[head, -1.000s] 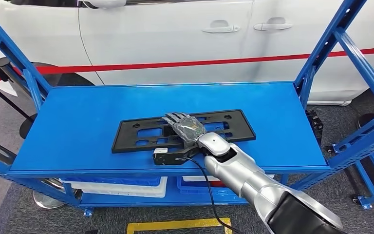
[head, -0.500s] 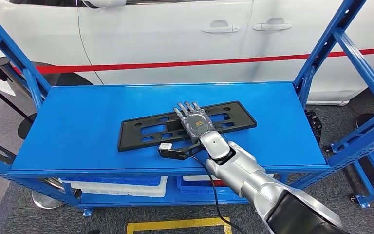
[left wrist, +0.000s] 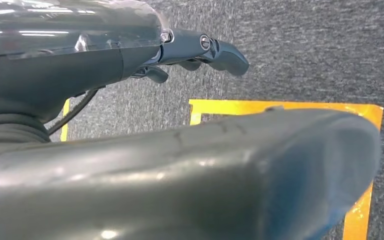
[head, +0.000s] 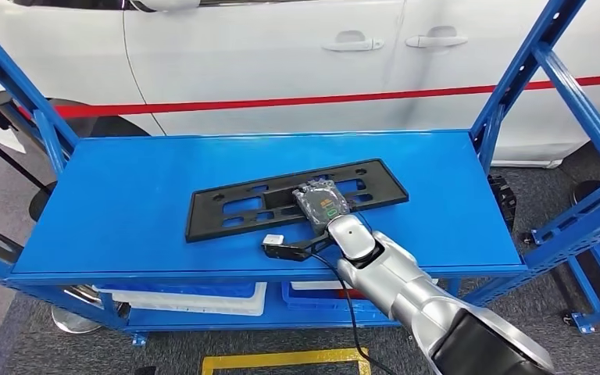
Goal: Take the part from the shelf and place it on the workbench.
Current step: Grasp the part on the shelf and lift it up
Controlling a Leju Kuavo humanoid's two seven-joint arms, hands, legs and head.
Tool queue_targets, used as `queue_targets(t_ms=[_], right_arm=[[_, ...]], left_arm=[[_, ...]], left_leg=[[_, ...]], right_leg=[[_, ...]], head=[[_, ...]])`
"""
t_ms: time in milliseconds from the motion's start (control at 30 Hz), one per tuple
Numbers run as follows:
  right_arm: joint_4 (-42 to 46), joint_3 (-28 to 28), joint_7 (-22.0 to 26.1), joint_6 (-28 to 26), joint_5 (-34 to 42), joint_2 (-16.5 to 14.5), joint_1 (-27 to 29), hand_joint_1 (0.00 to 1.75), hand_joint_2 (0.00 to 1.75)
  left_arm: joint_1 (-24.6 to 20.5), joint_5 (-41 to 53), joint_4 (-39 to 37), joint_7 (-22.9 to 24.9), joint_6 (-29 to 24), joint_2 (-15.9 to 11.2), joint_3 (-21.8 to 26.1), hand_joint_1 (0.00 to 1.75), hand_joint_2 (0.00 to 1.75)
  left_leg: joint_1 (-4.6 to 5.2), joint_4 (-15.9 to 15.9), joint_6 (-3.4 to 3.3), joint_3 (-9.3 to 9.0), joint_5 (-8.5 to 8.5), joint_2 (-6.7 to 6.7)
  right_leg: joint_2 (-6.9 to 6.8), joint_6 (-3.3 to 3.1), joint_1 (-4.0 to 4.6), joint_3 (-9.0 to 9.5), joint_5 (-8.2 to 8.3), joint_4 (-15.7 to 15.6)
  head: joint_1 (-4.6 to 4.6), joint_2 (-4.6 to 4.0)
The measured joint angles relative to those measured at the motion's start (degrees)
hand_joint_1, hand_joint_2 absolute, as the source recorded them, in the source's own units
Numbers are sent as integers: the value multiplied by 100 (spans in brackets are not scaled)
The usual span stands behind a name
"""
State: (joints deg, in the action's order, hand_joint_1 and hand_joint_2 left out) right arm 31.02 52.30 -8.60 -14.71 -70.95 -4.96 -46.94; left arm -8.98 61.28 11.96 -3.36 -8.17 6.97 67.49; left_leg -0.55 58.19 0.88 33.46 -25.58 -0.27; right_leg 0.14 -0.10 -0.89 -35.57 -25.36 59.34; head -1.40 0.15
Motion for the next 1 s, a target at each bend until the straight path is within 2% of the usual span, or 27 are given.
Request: queue_targets(t_ms=[67, 100, 167, 200, 233, 267, 300, 367, 400, 433, 500, 567, 600, 633, 700, 733, 767, 800, 833, 900, 933, 1000], right_arm=[[9, -43, 9, -8, -21, 7, -1, 174, 175], [12, -63, 15, -11, -26, 7, -3, 174, 175], [13, -99, 38, -15, -30, 8, 4, 175, 175], [13, -112, 52, -17, -31, 9, 15, 175, 175], [13, -125, 64, -22, -32, 10, 27, 175, 175], [16, -142, 71, -31, -33, 13, 36, 175, 175], [26, -165, 76, -42, -36, 17, 40, 175, 175], [54, -230, 79, -83, -50, 38, 39, 175, 175], [72, -270, 76, -117, -59, 53, 38, 175, 175], [90, -310, 63, -158, -69, 71, 40, 175, 175], [138, -392, 18, -257, -98, 112, 42, 175, 175], [212, -480, -54, -365, -162, 173, 34, 175, 175], [258, -524, -93, -419, -207, 206, 24, 175, 175], [311, -571, -141, -480, -265, 246, 11, 175, 175], [456, -676, -226, -552, -417, 331, -18, 175, 175], [558, -746, -256, -552, -515, 379, -36, 175, 175], [672, -829, -272, -524, -620, 421, -64, 175, 175], [795, -923, -276, -489, -729, 457, -105, 175, 175], [917, -1023, -279, -457, -842, 486, -164, 175, 175], [1145, -1211, -279, -415, -1062, 538, -333, 175, 175], [1251, -1291, -277, -403, -1164, 557, -426, 175, 175], [1437, -1427, -274, -390, -1354, 591, -601, 175, 175]], left_arm=[[1, -6, 0, -3, 1, -8, 0, 0, 0], [1, -7, 0, -4, 3, -11, 0, 0, 0], [3, -8, 0, -7, 17, -13, 0, 0, 0], [6, -8, 0, -9, 28, -13, 0, 0, 0], [9, -9, 0, -13, 39, -14, 0, 0, 0], [10, -9, 0, -18, 54, -15, 0, 0, 0], [10, -9, 0, -25, 65, -19, 0, 0, 0], [6, -8, 0, -44, 84, -25, 0, 0, 0], [4, -8, 0, -57, 89, -27, -1, 0, 0], [4, -8, 0, -71, 92, -27, -1, 0, 0], [13, -8, -1, -95, 94, -24, -3, 0, 0], [21, -5, -1, -114, 85, -9, -8, 0, 0], [20, -4, -1, -124, 78, -1, -10, 0, 0], [19, -4, 0, -138, 73, 6, -12, 0, 0], [28, -6, 0, -180, 69, 16, -13, 0, 0], [38, -8, 0, -202, 70, 22, -13, 0, 0], [51, -14, 0, -220, 72, 33, -13, 0, 0], [63, -25, 0, -235, 73, 49, -13, 0, 44], [72, -36, 0, -251, 75, 67, -13, 0, 87], [80, -55, 0, -286, 77, 101, -13, 0, 175], [83, -61, 0, -305, 77, 110, -13, 0, 175], [95, -70, 0, -333, 84, 123, -13, 0, 175]], left_leg=[[-13, 169, 58, 59, -112, 6], [-17, 412, 81, 162, -256, 8], [-28, 1145, 118, 501, -624, 10], [-30, 1477, 128, 661, -747, 11], [-31, 1645, 129, 750, -763, 10], [-31, 1598, 123, 742, -665, 10], [-30, 1315, 106, 620, -464, 11], [-18, 501, 59, 257, -77, 10], [-6, 204, 35, 121, 20, 7], [7, 59, 17, 61, 39, 2], [14, 16, -32, 53, 32, -6], [-7, -28, -107, 46, 66, 0], [-19, -52, -142, 40, 84, 3], [-19, -60, -164, 38, 92, 6], [-12, -55, -185, 44, 90, 4], [-9, -47, -189, 44, 85, 2], [-8, -34, -190, 44, 77, 0], [-9, -17, -186, 42, 66, -3], [-9, 6, -175, 42, 48, -4], [16, 63, -134, 73, 11, -7], [28, 83, -109, 93, 1, -7], [36, 89, -63, 117, 4, -8]], right_leg=[[-5, -76, -13, 21, 14, -31], [-10, -106, -24, 34, 17, -44], [-16, -140, -18, 41, 9, -45], [-15, -145, -11, 41, 6, -42], [-12, -148, -4, 43, 2, -40], [-8, -148, 2, 49, -2, -36], [-3, -142, 4, 60, -8, -33], [4, -113, 17, 75, -24, -26], [7, -90, 25, 70, -26, -22], [8, -65, 33, 59, -23, -21], [10, -3, 39, 45, -7, -34], [6, 59, 29, 11, -80, 39], [5, 81, 25, -58, -189, 194], [3, 95, 15, -200, -363, 502], [1, 114, 13, -575, -694, 1281], [1, 120, 13, -713, -751, 1548], [0, 121, 12, -740, -679, 1569], [-2, 115, 10, -654, -508, 1362], [-4, 105, 7, -484, -282, 984], [-4, 76, 10, -176, -9, 304], [-1, 59, 15, -111, 29, 131], [3, 7, 31, -119, 14, 79]], head=[[-6, 0], [-11, 0], [-19, 0], [-18, 0], [-18, 0], [-18, 0], [-17, 0], [-16, 0], [-16, -1], [-14, 0], [-10, 0], [-8, -1], [-7, -1], [-5, -1], [-4, -1], [-3, -1], [-3, -1], [-3, -1], [-3, 0], [-8, 0], [-12, 0], [-18, 0]])
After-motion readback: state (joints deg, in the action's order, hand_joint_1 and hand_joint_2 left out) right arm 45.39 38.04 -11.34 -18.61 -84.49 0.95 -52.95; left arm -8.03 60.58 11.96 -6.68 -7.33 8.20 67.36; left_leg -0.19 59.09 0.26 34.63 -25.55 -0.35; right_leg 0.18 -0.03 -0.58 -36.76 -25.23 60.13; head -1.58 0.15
